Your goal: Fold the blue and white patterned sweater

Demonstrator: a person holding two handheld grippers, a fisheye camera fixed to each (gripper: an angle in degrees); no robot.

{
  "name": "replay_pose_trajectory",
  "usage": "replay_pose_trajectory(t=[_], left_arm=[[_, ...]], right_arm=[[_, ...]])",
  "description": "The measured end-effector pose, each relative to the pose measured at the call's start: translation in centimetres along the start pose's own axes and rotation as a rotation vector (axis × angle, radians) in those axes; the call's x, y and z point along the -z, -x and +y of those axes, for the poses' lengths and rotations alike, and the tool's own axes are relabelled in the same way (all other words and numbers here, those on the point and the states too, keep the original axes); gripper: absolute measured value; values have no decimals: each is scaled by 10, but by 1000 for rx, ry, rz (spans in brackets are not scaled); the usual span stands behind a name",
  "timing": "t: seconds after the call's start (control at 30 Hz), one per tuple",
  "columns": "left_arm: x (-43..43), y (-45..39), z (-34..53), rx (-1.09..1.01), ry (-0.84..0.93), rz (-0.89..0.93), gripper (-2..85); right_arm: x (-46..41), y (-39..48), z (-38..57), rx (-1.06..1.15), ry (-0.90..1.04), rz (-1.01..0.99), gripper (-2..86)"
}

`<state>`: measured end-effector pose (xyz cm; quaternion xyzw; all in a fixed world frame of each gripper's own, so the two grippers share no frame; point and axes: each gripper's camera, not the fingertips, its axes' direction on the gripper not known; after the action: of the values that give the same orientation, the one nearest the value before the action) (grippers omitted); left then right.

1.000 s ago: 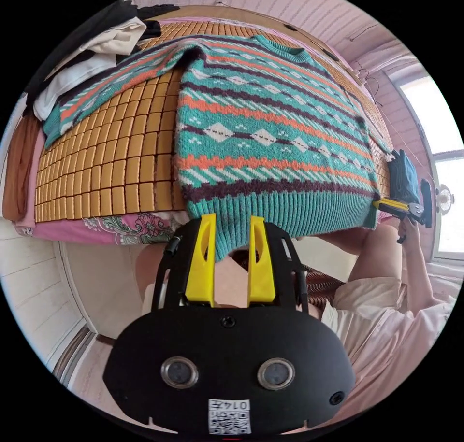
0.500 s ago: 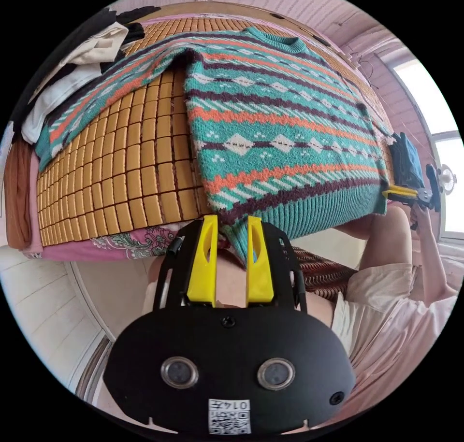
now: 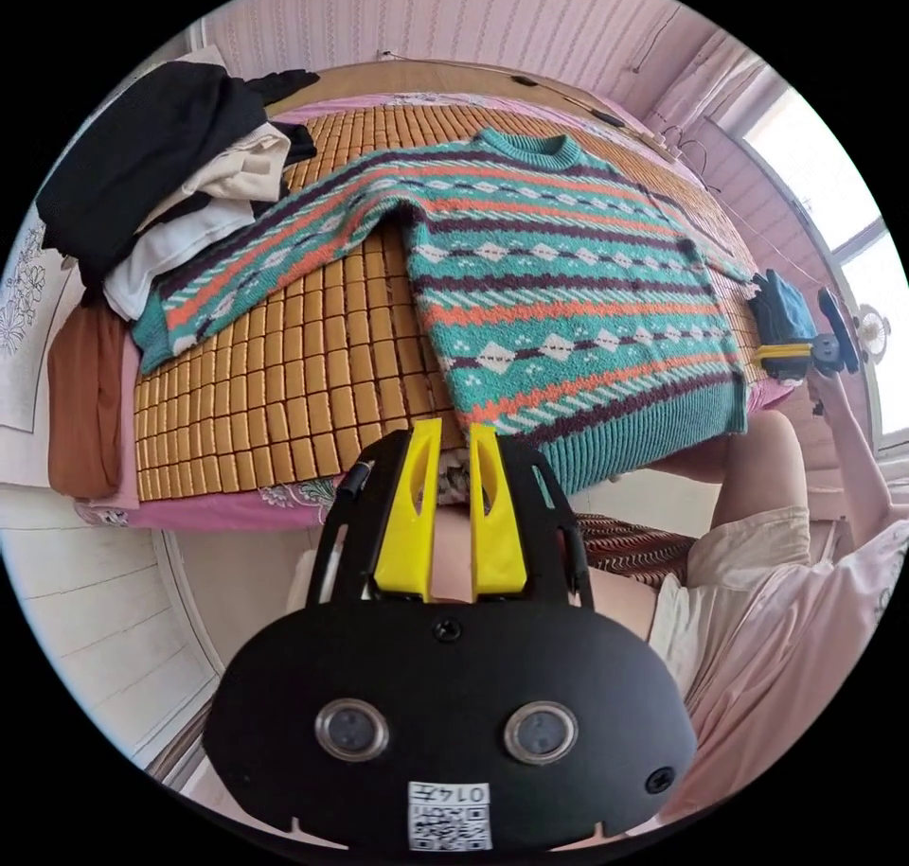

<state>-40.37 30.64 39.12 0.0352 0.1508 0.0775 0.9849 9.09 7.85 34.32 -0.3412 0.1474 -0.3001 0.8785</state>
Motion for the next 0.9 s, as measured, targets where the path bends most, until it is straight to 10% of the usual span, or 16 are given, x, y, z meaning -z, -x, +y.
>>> replay_pose_trajectory(t=[0.4, 0.9], left_arm=[[-58, 5, -217, -39, -84, -128, 61], [-76, 13, -247, -29, -54, -18, 44]], right_arm=[[-15, -55, -190, -164, -159, 132, -8], [-39, -84, -158, -191, -160, 133, -1]])
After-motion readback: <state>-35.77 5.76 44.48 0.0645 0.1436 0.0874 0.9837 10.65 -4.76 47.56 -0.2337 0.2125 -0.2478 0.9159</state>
